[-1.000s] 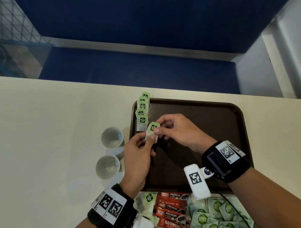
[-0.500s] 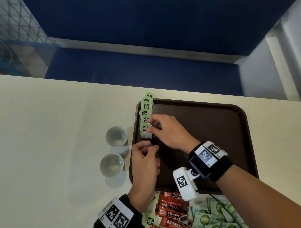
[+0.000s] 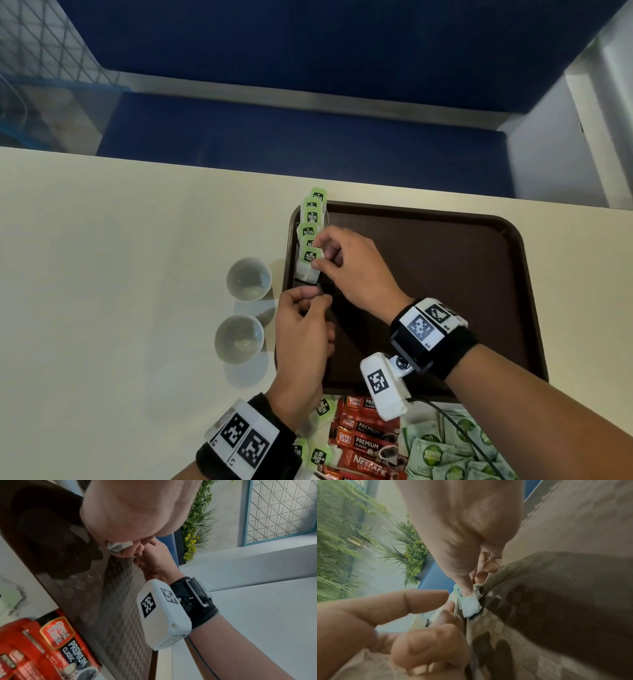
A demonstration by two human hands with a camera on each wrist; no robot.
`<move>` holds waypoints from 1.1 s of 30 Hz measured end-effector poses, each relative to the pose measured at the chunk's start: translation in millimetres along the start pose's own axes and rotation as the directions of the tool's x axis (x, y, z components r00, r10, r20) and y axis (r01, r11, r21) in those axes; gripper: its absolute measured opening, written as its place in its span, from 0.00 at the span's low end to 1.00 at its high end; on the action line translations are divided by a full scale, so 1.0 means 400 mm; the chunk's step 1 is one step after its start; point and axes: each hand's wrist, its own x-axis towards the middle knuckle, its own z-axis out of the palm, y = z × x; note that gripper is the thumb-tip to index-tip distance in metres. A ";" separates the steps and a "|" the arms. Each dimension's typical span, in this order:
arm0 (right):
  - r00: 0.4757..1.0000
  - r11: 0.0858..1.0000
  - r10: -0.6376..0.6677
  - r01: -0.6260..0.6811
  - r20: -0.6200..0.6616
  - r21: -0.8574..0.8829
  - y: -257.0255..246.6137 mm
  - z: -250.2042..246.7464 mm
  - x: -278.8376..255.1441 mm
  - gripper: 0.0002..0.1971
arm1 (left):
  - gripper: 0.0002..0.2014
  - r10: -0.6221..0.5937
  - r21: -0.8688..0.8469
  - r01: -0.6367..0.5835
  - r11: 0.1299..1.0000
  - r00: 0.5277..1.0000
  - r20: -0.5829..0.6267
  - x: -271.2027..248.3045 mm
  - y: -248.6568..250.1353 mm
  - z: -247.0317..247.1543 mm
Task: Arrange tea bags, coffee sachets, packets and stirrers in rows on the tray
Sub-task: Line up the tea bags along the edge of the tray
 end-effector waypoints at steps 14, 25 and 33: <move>0.995 0.996 0.026 -0.018 -0.092 0.086 -0.002 -0.008 -0.005 0.14 | 0.05 -0.037 -0.040 0.039 0.998 0.999 0.033 0.007 0.012 -0.003; 0.894 0.965 -0.025 -0.095 0.447 0.244 -0.078 -0.160 -0.156 0.14 | 0.36 -0.120 -0.327 0.185 0.927 0.971 0.209 0.009 0.067 0.010; 0.969 0.982 0.012 -0.058 0.246 0.180 -0.015 -0.164 -0.144 0.01 | 0.21 0.049 0.083 -0.080 0.993 0.945 0.322 -0.018 0.050 0.013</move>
